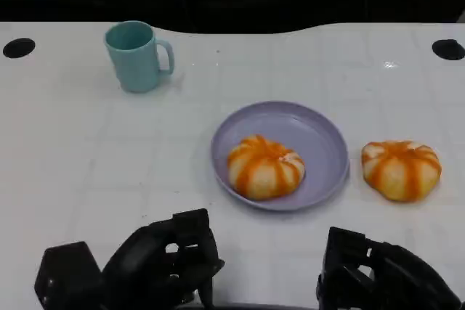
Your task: Grasp the bread from the table and place it into the plate.
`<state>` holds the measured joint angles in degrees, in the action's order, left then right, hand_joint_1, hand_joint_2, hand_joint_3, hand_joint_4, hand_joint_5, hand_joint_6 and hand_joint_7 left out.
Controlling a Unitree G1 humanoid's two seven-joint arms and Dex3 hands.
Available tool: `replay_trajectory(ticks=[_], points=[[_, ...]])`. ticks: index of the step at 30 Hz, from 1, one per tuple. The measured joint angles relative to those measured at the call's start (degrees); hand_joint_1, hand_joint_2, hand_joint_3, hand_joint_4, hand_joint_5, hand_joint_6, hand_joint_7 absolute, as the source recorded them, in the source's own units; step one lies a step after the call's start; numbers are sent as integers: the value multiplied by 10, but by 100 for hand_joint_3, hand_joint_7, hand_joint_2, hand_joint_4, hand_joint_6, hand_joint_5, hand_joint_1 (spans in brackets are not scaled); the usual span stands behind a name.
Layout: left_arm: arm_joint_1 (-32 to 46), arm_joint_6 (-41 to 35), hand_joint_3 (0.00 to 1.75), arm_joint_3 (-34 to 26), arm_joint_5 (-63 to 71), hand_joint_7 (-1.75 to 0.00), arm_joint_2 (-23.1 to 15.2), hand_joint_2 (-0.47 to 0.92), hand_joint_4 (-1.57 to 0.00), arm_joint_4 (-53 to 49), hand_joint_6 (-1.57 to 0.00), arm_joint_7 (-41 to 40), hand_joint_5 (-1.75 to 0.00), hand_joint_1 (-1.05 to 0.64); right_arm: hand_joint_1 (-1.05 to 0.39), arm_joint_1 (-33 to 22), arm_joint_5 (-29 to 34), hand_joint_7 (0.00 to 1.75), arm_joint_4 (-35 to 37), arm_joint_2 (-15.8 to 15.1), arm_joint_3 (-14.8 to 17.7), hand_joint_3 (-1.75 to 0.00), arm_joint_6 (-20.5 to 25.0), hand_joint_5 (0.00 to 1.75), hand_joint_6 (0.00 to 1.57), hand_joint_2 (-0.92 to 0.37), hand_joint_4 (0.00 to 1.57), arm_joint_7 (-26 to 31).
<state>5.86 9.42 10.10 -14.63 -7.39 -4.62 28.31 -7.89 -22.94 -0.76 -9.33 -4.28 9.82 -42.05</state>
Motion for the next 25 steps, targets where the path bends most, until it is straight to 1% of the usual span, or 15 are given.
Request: replay_trajectory(ticks=[7,13,17,25], points=[[-2,-20,37,-13,-28,-175,16,92,-84,-10,-66,22,-175,-71,-52,5,-1,175,7,-2,2,-47,-1,175,39,-92,62,-4],[-5,-20,33,-14,-32,-175,18,92,-85,-18,-66,40,-175,-74,-53,9,0,175,19,-4,3,-46,-8,175,39,-92,62,-8],[-6,-20,33,-15,-32,-175,20,92,-85,-21,-67,46,-175,-72,-53,11,0,175,22,-4,3,-47,-10,175,38,-92,62,-9],[-13,-20,30,-24,-32,-175,21,92,-85,-31,-67,52,-175,-74,-54,14,5,175,26,-4,2,-47,-13,175,40,-92,62,-6]])
